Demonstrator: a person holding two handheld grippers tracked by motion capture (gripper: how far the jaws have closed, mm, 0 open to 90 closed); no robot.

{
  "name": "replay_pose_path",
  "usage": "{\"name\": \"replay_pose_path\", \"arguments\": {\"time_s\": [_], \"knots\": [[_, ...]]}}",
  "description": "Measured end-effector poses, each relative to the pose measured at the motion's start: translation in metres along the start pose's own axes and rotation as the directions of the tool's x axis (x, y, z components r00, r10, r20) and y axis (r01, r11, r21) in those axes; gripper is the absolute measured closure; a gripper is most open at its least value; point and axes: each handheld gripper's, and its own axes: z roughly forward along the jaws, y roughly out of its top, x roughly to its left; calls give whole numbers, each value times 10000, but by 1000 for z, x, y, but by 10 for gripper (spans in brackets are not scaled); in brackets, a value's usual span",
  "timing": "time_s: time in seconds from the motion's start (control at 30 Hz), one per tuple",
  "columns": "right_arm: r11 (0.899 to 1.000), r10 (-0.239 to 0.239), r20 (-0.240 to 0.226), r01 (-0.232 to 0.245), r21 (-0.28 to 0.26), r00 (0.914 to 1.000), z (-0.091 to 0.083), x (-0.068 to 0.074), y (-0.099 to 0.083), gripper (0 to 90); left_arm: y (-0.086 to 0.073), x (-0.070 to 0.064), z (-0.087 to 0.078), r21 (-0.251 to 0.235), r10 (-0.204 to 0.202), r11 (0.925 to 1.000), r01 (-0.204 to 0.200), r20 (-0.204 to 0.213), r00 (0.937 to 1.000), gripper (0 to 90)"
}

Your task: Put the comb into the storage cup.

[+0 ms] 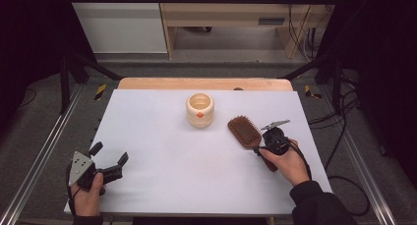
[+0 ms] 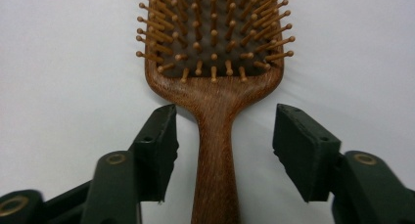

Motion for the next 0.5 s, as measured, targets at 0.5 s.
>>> {"name": "replay_pose_path", "arguments": {"time_s": [0.5], "knots": [[9987, -241, -92, 245, 454, 9997, 6, 0, 0, 564, 0, 0, 0, -3, 2, 10000, -2, 5, 10000, 14]]}}
